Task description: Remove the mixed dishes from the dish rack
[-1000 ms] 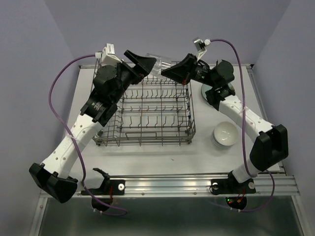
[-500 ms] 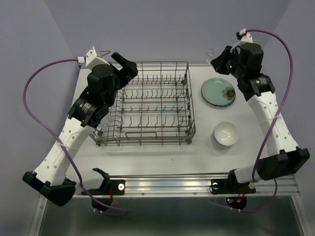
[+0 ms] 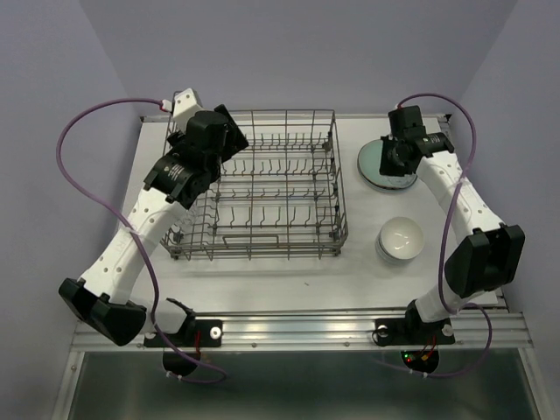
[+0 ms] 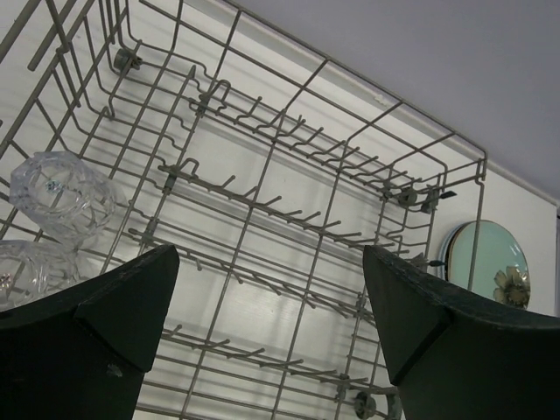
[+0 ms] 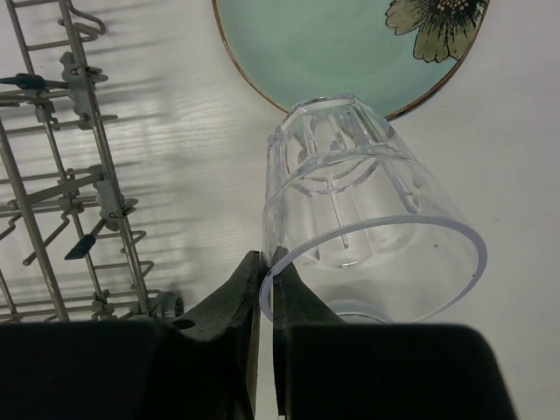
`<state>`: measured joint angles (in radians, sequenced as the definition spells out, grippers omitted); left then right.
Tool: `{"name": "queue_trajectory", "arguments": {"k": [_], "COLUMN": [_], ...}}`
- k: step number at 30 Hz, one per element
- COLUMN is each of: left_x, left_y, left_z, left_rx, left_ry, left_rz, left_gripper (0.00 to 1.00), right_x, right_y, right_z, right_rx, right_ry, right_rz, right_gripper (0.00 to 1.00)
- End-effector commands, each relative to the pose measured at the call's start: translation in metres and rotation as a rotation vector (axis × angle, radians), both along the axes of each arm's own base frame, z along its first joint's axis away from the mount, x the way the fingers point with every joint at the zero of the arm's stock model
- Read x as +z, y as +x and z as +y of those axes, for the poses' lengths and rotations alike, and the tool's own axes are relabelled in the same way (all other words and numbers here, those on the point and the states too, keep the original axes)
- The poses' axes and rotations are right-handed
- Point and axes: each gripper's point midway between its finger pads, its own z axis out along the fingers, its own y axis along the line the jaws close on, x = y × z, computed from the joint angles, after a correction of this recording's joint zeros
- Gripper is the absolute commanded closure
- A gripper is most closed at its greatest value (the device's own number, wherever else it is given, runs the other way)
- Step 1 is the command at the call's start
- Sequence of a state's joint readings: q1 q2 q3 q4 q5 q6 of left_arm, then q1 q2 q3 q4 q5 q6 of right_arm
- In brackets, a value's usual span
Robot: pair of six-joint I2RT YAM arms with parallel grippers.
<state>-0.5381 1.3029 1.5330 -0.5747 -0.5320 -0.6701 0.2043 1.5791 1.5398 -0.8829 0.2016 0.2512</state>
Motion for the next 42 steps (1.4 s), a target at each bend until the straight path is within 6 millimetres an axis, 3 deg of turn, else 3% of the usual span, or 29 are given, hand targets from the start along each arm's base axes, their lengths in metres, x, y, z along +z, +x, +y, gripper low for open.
{"name": "queue_trajectory", "arguments": {"k": [1, 8, 10, 21, 26, 28, 30, 32, 38, 42], "left_x": [0.014, -0.002, -0.009, -0.026, -0.030, -0.032, -0.033, -0.035, -0.036, -0.039], "left_y": [-0.001, 0.010, 0.014, 0.021, 0.024, 0.025, 0.026, 0.027, 0.032, 0.033], "left_z": [0.020, 0.041, 0.048, 0.058, 0.058, 0.059, 0.059, 0.059, 0.055, 0.056], "left_rx": [0.056, 0.078, 0.080, 0.093, 0.093, 0.096, 0.099, 0.099, 0.090, 0.095], "left_ry": [0.036, 0.024, 0.014, 0.031, 0.043, 0.047, 0.048, 0.050, 0.044, 0.058], "left_rz": [-0.025, 0.016, 0.028, 0.078, 0.093, 0.101, 0.107, 0.111, 0.118, 0.133], "left_gripper": [0.01, 0.01, 0.01, 0.01, 0.01, 0.01, 0.01, 0.01, 0.01, 0.01], "right_x": [-0.011, -0.051, -0.065, -0.107, -0.108, -0.107, -0.100, -0.089, -0.033, 0.010], "right_y": [-0.001, -0.019, -0.024, -0.017, -0.011, -0.010, -0.006, -0.003, 0.010, 0.018], "right_z": [0.011, 0.035, 0.033, 0.039, 0.042, 0.042, 0.040, 0.040, 0.042, 0.035], "right_rx": [0.062, 0.137, 0.126, 0.121, 0.128, 0.124, 0.112, 0.108, 0.097, 0.014], "right_ry": [-0.021, -0.022, -0.031, -0.049, -0.042, -0.046, -0.051, -0.052, -0.018, 0.003], "right_rz": [0.032, 0.154, 0.193, 0.290, 0.290, 0.287, 0.266, 0.240, 0.084, -0.054], "right_gripper": [0.99, 0.99, 0.99, 0.95, 0.80, 0.66, 0.53, 0.47, 0.27, 0.01]}}
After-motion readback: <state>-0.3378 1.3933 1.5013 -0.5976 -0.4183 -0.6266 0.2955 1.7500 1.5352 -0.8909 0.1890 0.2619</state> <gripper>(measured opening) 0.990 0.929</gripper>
